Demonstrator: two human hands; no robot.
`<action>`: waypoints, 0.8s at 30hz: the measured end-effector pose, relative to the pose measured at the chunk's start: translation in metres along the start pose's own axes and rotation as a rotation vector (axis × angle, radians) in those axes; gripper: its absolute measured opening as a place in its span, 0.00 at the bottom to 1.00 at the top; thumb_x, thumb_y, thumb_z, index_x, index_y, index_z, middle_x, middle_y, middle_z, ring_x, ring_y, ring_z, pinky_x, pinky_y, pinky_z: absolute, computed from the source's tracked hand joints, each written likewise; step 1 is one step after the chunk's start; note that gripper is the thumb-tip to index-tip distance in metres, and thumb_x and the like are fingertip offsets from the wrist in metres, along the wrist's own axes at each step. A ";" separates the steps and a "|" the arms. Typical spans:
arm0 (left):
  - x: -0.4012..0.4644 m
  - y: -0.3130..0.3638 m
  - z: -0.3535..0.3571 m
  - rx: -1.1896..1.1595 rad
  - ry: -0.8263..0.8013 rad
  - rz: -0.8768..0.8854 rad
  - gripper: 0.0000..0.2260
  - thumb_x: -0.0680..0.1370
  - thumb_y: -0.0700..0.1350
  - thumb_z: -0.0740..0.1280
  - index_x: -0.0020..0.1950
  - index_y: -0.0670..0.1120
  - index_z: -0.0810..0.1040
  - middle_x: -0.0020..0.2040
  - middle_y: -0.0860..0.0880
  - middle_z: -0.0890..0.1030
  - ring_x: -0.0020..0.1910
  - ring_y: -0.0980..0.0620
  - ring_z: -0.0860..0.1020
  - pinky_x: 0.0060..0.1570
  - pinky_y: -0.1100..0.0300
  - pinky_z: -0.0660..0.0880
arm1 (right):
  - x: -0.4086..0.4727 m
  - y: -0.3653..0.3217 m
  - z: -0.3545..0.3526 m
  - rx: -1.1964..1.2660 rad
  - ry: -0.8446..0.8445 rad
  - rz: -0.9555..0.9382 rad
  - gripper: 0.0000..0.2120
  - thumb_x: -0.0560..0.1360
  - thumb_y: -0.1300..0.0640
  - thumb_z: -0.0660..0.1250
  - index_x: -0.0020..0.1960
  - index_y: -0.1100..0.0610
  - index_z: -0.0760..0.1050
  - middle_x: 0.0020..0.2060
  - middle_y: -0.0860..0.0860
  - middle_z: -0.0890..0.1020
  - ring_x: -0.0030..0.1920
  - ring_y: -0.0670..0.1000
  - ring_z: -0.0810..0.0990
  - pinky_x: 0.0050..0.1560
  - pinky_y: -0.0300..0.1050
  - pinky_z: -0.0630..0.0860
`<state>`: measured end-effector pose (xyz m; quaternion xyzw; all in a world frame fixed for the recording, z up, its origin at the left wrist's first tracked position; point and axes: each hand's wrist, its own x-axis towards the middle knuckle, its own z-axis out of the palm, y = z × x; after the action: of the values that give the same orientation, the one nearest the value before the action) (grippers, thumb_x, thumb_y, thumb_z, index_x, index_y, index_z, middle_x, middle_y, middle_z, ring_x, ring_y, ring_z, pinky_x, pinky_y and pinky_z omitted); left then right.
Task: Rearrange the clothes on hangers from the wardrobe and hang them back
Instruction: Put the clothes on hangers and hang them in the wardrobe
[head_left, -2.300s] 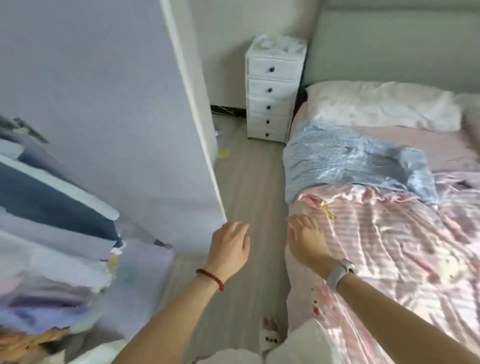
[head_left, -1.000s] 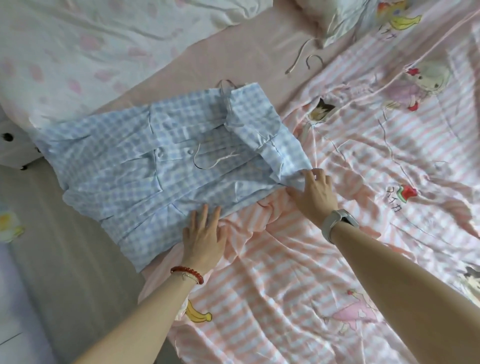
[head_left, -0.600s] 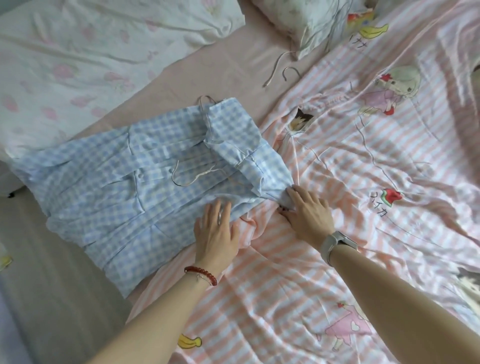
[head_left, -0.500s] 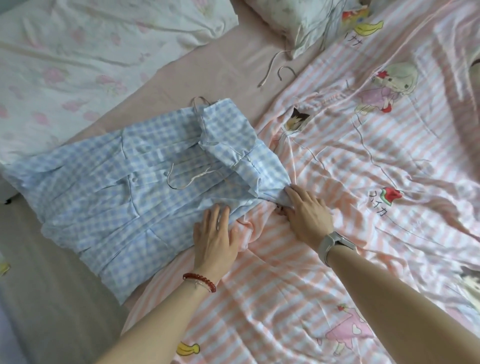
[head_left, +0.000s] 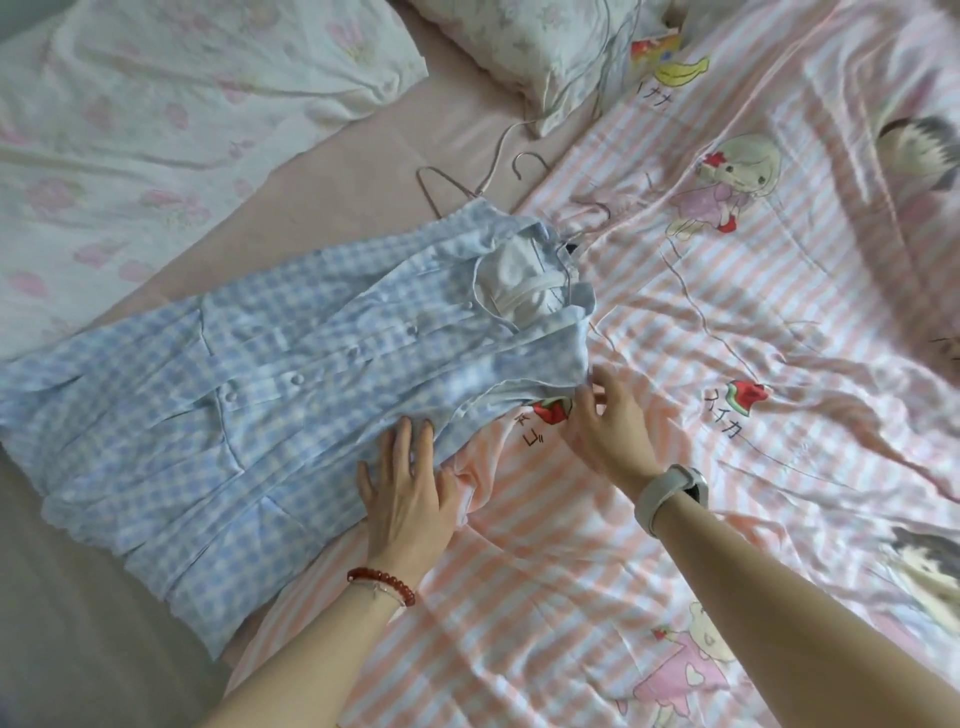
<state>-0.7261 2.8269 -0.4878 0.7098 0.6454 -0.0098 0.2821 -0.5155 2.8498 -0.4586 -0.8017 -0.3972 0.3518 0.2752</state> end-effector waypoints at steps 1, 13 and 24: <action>0.002 0.000 0.000 0.014 0.024 0.020 0.33 0.70 0.57 0.45 0.73 0.45 0.61 0.75 0.44 0.58 0.74 0.42 0.56 0.69 0.38 0.51 | 0.006 0.000 -0.001 -0.034 0.053 -0.001 0.17 0.76 0.51 0.52 0.51 0.62 0.72 0.47 0.59 0.79 0.46 0.57 0.78 0.47 0.52 0.75; 0.006 -0.012 0.010 -0.035 -0.052 0.107 0.35 0.71 0.59 0.36 0.75 0.49 0.56 0.76 0.53 0.55 0.75 0.51 0.50 0.72 0.47 0.47 | 0.066 -0.033 0.005 0.138 0.002 0.247 0.12 0.79 0.60 0.53 0.36 0.58 0.63 0.30 0.50 0.64 0.30 0.49 0.63 0.28 0.41 0.58; 0.003 -0.002 -0.115 -0.201 0.359 0.199 0.23 0.78 0.47 0.52 0.73 0.40 0.61 0.73 0.42 0.62 0.72 0.45 0.59 0.68 0.55 0.57 | -0.037 -0.062 -0.036 -0.313 0.136 -0.324 0.10 0.80 0.58 0.54 0.39 0.56 0.63 0.34 0.52 0.70 0.34 0.57 0.66 0.33 0.47 0.57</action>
<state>-0.7676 2.8770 -0.3934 0.7287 0.6096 0.2090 0.2317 -0.5313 2.8465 -0.3794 -0.7822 -0.5511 0.1823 0.2264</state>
